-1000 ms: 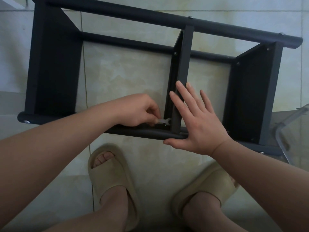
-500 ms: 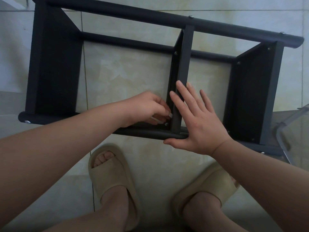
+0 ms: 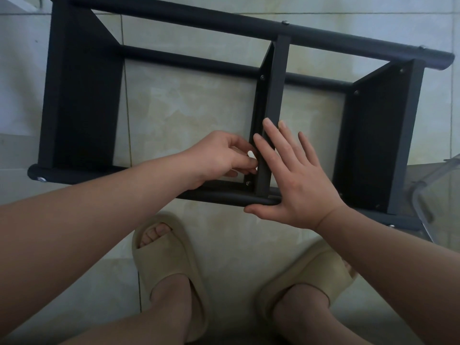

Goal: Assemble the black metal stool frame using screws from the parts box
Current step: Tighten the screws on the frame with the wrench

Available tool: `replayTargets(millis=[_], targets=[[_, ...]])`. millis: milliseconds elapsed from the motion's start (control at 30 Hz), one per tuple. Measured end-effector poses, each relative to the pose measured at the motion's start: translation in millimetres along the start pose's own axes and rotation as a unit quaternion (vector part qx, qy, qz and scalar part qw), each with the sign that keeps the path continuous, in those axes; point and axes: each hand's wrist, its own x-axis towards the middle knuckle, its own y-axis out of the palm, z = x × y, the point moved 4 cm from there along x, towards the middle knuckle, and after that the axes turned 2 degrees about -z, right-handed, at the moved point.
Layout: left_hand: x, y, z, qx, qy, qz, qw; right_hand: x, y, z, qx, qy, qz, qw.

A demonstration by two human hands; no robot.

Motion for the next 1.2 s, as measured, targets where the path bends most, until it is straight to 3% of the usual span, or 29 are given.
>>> replayTargets(millis=[433,1200], targets=[[-1.4,-0.7,-0.7,0.05,0.022,-0.005,0.999,0.5,1.8,-0.9,-0.006,0.001,0.005,1.0],[-4.7,2.4,-0.7,0.017,-0.021,0.014,1.0,0.2,0.1,-0.2,-0.004,0.001,0.001,1.0]])
